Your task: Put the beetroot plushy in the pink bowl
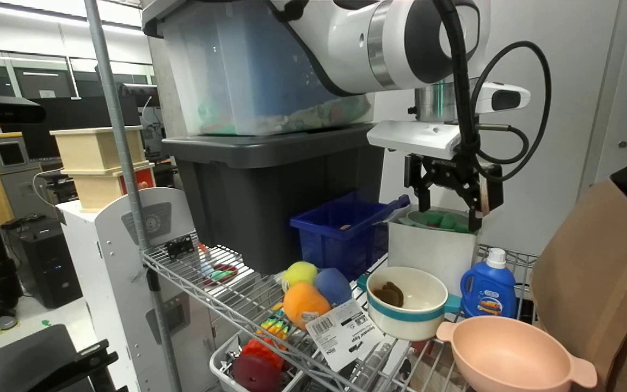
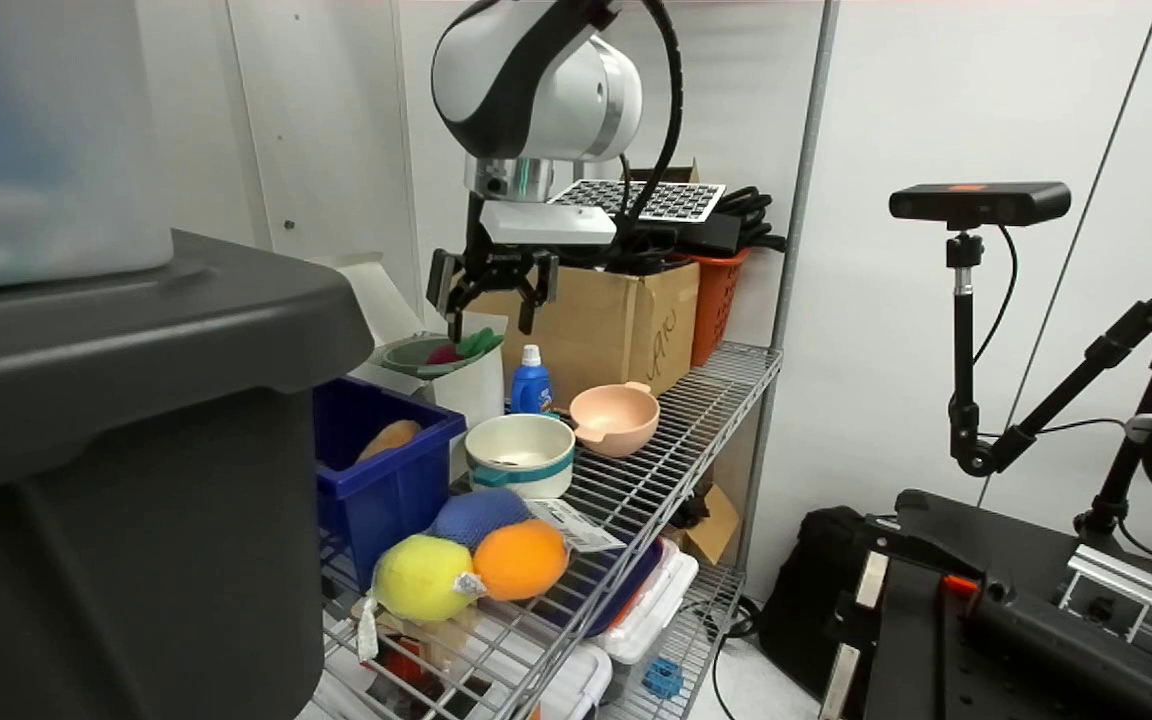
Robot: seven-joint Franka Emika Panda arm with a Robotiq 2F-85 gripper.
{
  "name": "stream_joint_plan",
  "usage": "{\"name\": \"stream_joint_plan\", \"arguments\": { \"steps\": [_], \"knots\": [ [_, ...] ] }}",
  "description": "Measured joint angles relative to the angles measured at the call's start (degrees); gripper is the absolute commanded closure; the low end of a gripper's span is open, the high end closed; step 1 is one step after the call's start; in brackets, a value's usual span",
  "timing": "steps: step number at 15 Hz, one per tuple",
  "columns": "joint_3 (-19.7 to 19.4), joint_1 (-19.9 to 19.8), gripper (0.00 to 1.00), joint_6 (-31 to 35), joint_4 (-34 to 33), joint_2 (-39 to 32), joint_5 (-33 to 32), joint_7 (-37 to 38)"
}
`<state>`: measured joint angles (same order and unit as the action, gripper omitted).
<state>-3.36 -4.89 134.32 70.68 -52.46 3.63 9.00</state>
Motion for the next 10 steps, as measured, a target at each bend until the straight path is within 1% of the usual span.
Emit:
{"name": "stream_joint_plan", "arguments": {
  "steps": [8,10],
  "knots": [
    [-0.04,-0.12,0.88,-0.83,-2.93,-3.34,0.00,-0.07],
    [-0.04,-0.23,1.00,-1.63,-3.86,-3.60,0.00,-0.07]
  ]
}}
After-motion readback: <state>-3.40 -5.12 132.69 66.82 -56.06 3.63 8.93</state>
